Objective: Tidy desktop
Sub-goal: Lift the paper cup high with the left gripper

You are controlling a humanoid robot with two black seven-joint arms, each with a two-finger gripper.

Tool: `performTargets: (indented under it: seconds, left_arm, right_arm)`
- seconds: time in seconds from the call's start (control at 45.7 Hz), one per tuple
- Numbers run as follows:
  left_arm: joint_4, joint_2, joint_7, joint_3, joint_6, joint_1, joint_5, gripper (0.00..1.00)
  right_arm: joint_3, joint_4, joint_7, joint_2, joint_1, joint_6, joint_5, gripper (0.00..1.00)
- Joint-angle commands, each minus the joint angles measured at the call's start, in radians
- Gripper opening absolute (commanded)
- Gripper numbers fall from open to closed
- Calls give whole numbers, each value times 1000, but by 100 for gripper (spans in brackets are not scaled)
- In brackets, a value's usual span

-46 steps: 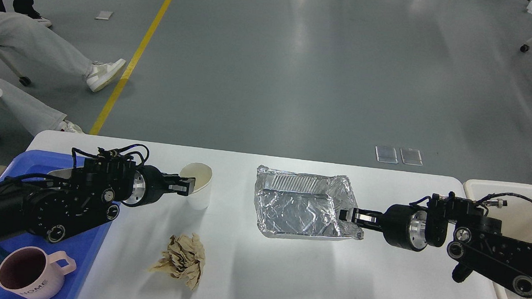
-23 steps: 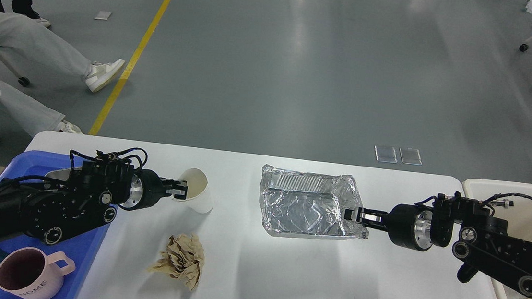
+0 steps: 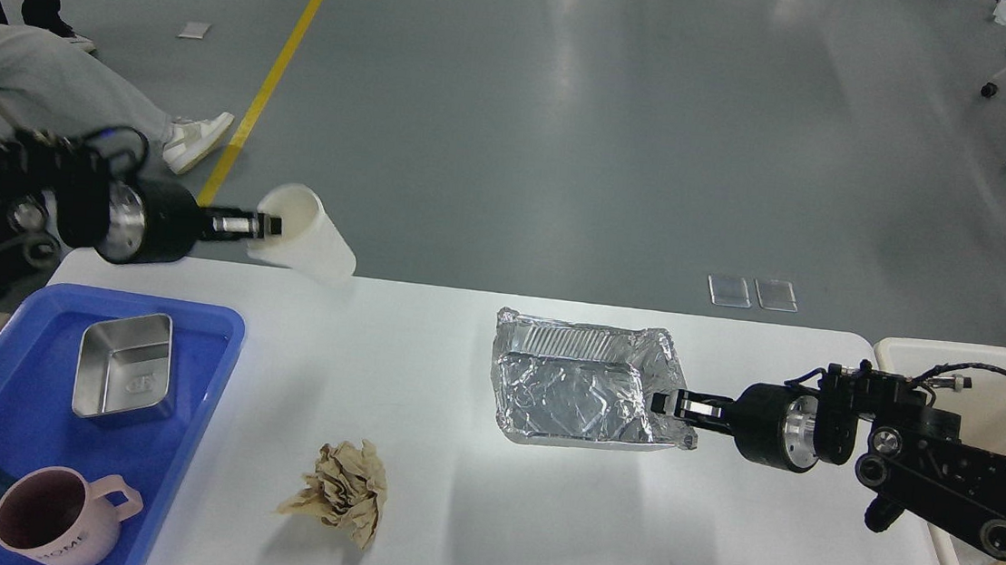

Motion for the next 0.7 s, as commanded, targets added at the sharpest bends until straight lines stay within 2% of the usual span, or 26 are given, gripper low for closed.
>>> performTargets:
  seconds: [0.0,0.131,0.263,0.525,0.679]
  left_arm:
    - [-2,144,-59,-37,-95,-118,-104,2]
    - [-2,247,-76,-43,-177,-238,-203,2]
    - [-2,289,-85,-39,-226,-316,-269,2]
    - [-2,260,-86,-33,-247,-333,-270,2]
    - [-1,158,-85,-25,-243,-329,-260,2]
  right_arm:
    - [1,0,1,3,3,0,0,0]
    - [0,0,0,4,5,0,0,0]
    - [0,0,0,3,8,0,0,0]
    - [1,1,1,-2,8,0,0,0]
    - [1,0,3,-4,4,0,0,0]
